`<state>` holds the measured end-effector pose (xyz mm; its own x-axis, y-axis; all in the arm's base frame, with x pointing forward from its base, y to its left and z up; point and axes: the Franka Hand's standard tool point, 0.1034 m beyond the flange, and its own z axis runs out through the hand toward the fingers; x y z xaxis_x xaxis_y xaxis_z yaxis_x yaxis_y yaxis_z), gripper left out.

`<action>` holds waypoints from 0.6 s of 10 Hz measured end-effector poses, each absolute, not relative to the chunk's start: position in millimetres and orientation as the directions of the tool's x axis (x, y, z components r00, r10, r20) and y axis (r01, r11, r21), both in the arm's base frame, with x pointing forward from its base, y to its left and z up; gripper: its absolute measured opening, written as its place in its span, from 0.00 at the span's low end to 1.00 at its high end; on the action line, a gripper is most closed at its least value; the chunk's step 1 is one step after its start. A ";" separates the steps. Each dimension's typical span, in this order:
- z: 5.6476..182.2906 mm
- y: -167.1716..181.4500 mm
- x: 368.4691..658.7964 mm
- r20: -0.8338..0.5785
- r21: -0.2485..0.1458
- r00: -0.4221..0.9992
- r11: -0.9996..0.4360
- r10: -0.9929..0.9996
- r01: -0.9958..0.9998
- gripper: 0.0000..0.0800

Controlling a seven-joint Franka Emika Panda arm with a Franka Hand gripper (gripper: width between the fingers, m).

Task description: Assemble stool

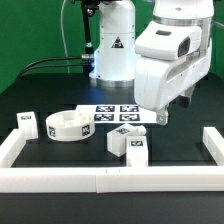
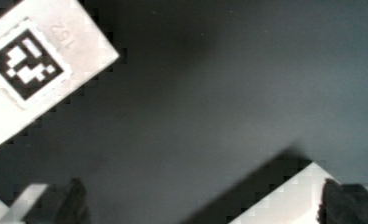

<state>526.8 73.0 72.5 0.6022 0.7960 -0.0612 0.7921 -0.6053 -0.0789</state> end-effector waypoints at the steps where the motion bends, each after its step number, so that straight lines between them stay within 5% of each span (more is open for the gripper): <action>1: 72.5 73.0 526.8 -0.061 -0.079 0.602 -0.605 0.796 0.792 0.81; 6: 75.6 62.5 532.5 -0.074 -0.079 0.619 -0.623 0.782 0.778 0.81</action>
Offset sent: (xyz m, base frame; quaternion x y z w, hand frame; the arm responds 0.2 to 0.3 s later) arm 0.0000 0.0000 0.0000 0.0000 0.0000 0.0000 1.0000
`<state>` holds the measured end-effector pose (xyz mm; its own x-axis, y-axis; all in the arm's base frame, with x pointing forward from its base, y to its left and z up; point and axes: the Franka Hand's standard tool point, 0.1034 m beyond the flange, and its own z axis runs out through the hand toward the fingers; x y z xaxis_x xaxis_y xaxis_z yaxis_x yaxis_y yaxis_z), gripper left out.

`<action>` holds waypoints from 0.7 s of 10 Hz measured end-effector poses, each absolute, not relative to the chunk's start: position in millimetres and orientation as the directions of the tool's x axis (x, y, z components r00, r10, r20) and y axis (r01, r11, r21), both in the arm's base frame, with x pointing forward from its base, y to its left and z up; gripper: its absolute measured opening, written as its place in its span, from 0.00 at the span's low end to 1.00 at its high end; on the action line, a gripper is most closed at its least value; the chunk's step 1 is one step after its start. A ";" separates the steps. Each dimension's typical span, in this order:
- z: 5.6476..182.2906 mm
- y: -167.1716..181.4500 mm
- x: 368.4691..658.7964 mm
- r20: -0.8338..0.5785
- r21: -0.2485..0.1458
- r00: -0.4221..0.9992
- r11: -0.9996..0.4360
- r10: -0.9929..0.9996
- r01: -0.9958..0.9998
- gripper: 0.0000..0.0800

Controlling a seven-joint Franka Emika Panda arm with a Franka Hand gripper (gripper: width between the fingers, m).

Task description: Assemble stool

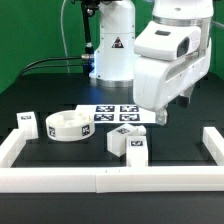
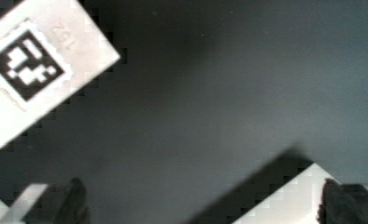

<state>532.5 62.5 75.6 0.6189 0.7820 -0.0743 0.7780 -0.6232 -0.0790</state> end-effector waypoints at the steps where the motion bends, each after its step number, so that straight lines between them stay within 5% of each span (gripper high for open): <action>1: 72.3 58.4 537.2 -0.078 -0.076 0.643 -0.648 0.762 0.758 0.81; 7: 66.1 42.7 547.9 -0.097 -0.069 0.774 -0.781 0.625 0.621 0.81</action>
Offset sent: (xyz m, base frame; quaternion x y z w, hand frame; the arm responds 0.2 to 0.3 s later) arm 0.0000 0.0000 0.0000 0.0000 0.0000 0.0650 0.9979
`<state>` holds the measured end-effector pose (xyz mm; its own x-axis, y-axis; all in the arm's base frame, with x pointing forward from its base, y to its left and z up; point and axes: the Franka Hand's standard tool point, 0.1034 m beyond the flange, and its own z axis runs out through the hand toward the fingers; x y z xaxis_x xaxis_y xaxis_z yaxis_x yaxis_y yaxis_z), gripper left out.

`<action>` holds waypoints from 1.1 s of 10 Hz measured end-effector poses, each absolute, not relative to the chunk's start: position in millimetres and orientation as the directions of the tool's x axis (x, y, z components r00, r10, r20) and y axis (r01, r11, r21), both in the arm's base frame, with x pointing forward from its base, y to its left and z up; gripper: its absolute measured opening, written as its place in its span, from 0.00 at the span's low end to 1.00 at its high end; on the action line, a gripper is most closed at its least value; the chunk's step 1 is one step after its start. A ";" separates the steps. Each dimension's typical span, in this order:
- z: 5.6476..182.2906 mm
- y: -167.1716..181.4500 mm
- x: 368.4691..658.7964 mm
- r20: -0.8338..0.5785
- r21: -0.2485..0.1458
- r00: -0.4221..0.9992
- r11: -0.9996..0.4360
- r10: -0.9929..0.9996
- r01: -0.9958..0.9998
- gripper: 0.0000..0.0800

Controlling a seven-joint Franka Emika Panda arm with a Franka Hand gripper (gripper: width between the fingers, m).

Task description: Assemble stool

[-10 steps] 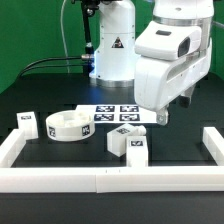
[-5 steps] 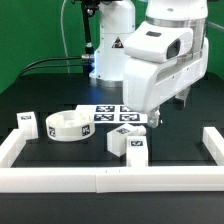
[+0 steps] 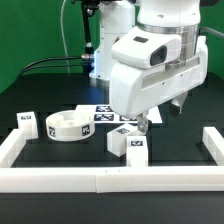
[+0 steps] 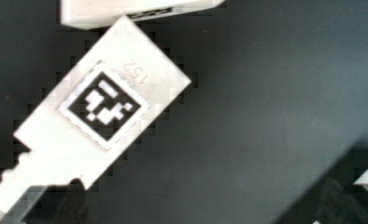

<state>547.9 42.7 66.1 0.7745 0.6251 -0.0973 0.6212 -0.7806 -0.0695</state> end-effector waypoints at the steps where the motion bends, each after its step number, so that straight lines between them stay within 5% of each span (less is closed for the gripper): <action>1: 66.5 29.3 554.8 -0.106 -0.073 0.838 -0.845 0.535 0.530 0.81; 7: 54.9 5.7 565.4 -0.092 -0.035 0.964 -0.968 0.250 0.247 0.81; 11: 17.2 -0.5 560.3 -0.073 -0.036 0.972 -0.974 0.225 0.223 0.81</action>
Offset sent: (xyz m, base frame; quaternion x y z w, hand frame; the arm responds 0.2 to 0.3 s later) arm 0.0041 -0.0419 -0.0166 -0.0238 0.0408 0.1028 0.9936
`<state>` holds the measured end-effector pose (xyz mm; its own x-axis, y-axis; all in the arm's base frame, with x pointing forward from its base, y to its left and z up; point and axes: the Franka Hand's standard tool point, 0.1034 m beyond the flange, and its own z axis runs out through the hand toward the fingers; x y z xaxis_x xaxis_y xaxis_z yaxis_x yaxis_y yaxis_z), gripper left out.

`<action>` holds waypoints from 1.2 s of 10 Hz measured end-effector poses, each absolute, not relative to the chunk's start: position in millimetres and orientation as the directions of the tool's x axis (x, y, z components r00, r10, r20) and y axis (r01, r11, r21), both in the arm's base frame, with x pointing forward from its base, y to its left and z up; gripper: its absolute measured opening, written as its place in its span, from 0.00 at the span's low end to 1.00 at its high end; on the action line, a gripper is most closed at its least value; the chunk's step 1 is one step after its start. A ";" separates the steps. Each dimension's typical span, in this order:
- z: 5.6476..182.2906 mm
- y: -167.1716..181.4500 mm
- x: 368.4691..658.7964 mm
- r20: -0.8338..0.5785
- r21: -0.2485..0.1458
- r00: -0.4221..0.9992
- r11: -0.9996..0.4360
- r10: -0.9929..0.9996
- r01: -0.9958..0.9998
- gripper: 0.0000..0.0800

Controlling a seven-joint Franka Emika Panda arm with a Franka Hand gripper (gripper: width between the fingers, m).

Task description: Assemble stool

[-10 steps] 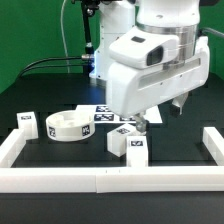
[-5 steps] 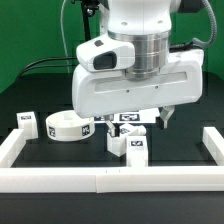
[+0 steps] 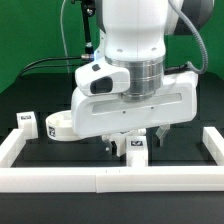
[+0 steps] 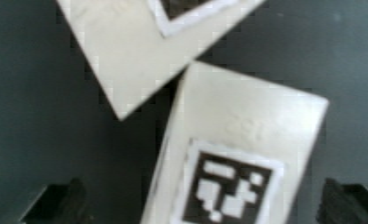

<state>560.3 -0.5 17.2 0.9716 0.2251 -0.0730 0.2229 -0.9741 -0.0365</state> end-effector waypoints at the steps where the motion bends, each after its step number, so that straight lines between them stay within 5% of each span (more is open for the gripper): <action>1: 13.6 0.5 559.6 -0.063 -0.034 0.972 -0.974 0.227 0.225 0.81; 4: 14.2 0.9 560.1 -0.063 -0.034 0.972 -0.974 0.227 0.225 0.69; 5: 14.3 1.2 560.2 -0.063 -0.034 0.972 -0.974 0.228 0.226 0.46; 6: 14.8 4.1 560.3 -0.062 -0.034 0.972 -0.974 0.225 0.224 0.41; 12: 82.6 52.5 538.1 -0.014 -0.039 0.973 -0.972 0.231 0.231 0.41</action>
Offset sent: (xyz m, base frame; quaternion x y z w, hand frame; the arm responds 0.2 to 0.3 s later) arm 0.0000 0.0000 0.0000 0.0000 0.0000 0.0000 1.0000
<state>538.1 52.5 82.6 0.9728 0.2313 -0.0136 0.2307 -0.9722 -0.0395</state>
